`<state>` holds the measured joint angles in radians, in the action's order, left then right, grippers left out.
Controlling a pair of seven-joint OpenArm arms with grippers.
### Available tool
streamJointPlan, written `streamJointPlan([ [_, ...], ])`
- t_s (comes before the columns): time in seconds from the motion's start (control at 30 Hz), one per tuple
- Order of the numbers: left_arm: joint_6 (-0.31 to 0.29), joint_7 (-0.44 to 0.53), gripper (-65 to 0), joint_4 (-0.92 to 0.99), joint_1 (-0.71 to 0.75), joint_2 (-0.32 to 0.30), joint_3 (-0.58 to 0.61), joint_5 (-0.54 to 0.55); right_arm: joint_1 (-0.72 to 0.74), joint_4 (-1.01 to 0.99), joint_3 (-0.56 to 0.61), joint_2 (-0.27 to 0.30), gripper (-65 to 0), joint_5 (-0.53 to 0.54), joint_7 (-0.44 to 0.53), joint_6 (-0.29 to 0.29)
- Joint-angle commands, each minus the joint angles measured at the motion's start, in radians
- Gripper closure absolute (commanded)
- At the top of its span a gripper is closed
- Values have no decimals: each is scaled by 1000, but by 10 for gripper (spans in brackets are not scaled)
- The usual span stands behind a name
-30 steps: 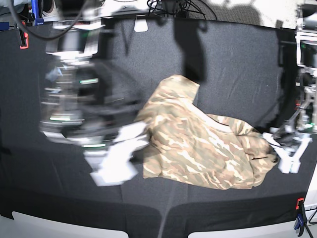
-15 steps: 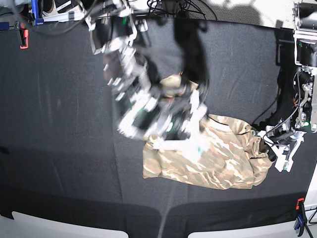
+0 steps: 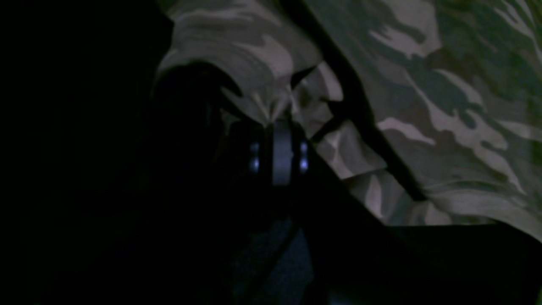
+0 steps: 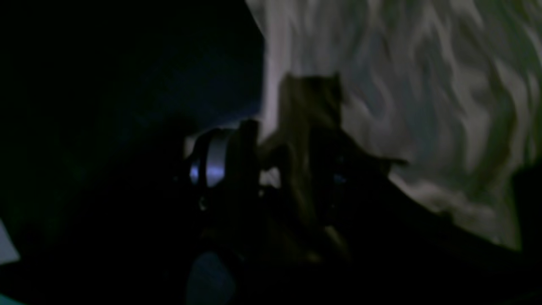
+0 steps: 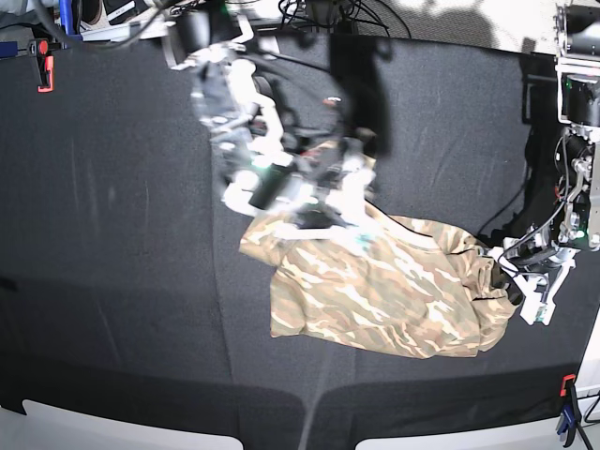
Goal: Layout the t-shirt on the table in an organized manner, then fold the t-shirt properly
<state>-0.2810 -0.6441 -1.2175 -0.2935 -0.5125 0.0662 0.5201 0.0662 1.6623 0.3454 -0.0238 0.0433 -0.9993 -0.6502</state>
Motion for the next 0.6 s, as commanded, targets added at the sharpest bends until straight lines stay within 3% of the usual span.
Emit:
streamJointPlan([
  [0.0,-4,24,0,-19,-22,-15,-6,8,19,15,0,0,-249,8,21,2],
  [0.3,-4,24,0,-19,-22,-15,-6,8,8,15,4,38,-245,13,24,2],
  [0.57,-4,24,0,-19,-22,-15,-6,6,-6,15,4,38,0,-10,76,3],
])
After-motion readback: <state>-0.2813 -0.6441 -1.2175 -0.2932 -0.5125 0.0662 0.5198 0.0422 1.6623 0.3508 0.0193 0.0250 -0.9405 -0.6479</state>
